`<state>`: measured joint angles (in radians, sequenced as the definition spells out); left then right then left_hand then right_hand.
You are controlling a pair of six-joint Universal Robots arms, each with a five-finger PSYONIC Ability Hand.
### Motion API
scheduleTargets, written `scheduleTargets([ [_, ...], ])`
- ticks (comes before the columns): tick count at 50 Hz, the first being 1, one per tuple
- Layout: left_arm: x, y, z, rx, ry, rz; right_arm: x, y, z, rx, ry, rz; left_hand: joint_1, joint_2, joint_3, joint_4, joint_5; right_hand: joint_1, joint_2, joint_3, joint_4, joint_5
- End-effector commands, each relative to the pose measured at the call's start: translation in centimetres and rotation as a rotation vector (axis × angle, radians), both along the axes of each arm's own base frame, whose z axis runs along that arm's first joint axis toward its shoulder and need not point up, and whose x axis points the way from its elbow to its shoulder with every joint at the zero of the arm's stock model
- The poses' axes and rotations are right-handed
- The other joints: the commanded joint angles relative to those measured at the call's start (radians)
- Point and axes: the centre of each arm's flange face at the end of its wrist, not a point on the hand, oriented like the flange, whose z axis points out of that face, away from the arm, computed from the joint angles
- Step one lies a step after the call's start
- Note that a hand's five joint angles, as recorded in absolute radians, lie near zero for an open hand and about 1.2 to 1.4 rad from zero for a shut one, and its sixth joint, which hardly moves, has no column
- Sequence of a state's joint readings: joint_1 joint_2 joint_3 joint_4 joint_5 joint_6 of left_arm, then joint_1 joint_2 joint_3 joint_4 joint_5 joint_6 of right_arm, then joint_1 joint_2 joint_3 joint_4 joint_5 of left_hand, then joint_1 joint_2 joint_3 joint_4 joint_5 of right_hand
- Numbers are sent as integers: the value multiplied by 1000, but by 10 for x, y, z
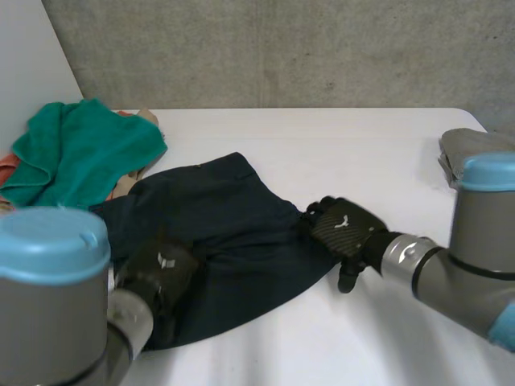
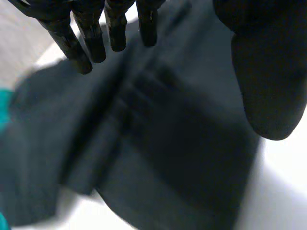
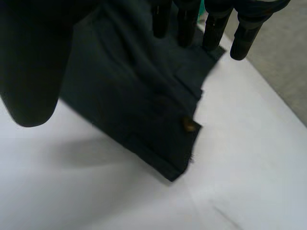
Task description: Fold the laundry.
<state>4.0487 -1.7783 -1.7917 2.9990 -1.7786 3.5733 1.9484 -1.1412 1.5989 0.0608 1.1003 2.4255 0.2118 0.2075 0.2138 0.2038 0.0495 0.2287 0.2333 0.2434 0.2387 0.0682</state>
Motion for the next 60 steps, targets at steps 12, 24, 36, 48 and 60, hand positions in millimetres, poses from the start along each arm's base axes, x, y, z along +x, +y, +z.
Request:
scheduleTargets([
  [12,3,-7,-58,39,-101,-4,21,-27,-37,-177,37,-55,288,293,286,296,276,1051,1047,1037,1041,1037],
  [24,-6,-50,-35,-207,-54,46,14,-28,-9,-165,-48,-142,1184,1189,1182,1192,1172,1168,1163,1153,1158,1154],
  [36,-6,-49,124,-529,246,-17,-17,-35,94,-128,-190,-287,1184,1189,1182,1192,1172,1168,1163,1153,1158,1154],
  [48,-8,-50,184,-452,390,-14,-36,-29,188,-152,-422,-373,1184,1189,1182,1192,1172,1168,1163,1153,1158,1154],
  [60,-2,-73,82,-73,190,72,-25,-15,81,48,-108,-280,253,258,251,261,241,210,205,195,200,196],
])
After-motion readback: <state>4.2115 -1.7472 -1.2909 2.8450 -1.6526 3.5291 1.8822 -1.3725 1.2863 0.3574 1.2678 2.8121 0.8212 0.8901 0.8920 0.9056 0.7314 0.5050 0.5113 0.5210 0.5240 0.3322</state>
